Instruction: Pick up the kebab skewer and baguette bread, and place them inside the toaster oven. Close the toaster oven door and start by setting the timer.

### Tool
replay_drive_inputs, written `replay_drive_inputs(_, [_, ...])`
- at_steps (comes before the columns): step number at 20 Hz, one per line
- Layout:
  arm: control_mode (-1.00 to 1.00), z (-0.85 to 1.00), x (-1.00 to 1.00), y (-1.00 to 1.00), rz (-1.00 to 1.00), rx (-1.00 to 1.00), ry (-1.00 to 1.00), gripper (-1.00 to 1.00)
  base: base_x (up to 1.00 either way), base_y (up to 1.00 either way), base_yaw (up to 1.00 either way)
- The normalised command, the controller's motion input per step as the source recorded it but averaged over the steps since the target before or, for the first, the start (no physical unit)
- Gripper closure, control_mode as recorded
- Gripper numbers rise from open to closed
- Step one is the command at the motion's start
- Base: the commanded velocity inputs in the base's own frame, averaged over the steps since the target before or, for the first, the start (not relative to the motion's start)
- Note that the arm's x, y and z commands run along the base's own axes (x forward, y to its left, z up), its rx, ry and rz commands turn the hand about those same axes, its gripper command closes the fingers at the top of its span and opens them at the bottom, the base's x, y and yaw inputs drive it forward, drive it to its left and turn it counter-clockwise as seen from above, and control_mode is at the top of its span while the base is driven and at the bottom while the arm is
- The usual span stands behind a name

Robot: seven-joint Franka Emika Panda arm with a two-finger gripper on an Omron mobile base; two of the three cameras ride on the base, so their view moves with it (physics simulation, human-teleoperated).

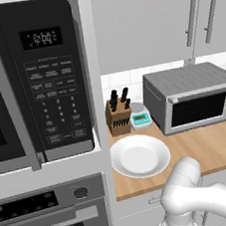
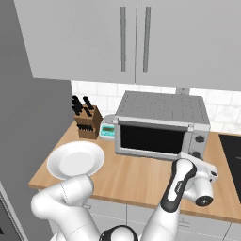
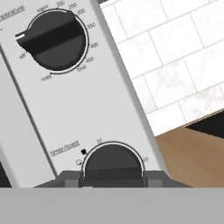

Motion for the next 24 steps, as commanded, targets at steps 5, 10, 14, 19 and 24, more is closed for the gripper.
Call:
replay_drive_inputs(5, [-1.0,-0.02,0.0,0.0,-0.1,0.18,0.0,1.0,0.0,0.0,0.0])
replay_drive_inputs(10, [-1.0,-0.01,0.0,0.0,-0.09,0.19,0.0,1.0,0.0,0.0,0.0])
replay_drive_inputs(14, [-1.0,-0.01,0.0,0.0,-0.09,0.19,0.0,1.0,0.0,0.0,0.0])
replay_drive_inputs(19, [-1.0,0.0,0.0,0.0,-0.08,0.2,0.0,1.0,0.0,0.0,0.0])
replay_drive_inputs(24, [-1.0,0.0,0.0,0.0,-0.07,0.21,0.0,1.0,0.0,0.0,0.0])
